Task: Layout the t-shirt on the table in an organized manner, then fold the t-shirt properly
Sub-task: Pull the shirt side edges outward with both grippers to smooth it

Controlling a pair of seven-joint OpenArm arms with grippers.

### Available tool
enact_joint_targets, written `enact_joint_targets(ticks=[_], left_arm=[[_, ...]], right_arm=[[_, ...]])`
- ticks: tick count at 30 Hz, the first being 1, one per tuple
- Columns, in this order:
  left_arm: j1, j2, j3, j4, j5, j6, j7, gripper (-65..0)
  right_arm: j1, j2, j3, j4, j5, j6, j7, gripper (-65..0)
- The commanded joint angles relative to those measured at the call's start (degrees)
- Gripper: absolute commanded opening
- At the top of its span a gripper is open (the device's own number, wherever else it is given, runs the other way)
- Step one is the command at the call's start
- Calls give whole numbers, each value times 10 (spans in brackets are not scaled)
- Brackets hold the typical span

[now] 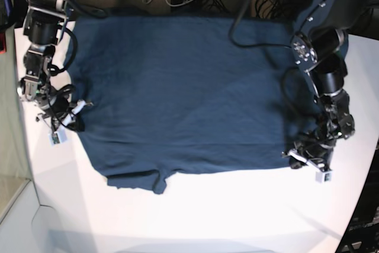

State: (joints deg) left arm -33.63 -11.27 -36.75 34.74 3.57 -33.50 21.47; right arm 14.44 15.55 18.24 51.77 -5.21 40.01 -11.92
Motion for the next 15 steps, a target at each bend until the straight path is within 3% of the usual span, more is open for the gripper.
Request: enact_joint_targets(ticks=[1, 3, 7, 11, 15], left_arm=[[-18, -17, -1, -14, -8, 10, -39, -645], [-18, -35, -1, -56, -5, 48, -93, -645], [-16, -68, 5, -142, -5, 94, -120, -645], [10, -85, 18, -177, -8, 92, -117, -645], [46, -85, 15, -177, -12, 90, -52, -645]], right_arm=[[-9, 3, -2, -6, -36, 0, -60, -650], [-12, 5, 1, -6, -36, 0, -60, -650], [-29, 23, 2, -6, -36, 0, -60, -650], [-31, 39, 2, -6, -36, 0, -59, -650], [-31, 51, 2, -6, -36, 0, -59, -650]])
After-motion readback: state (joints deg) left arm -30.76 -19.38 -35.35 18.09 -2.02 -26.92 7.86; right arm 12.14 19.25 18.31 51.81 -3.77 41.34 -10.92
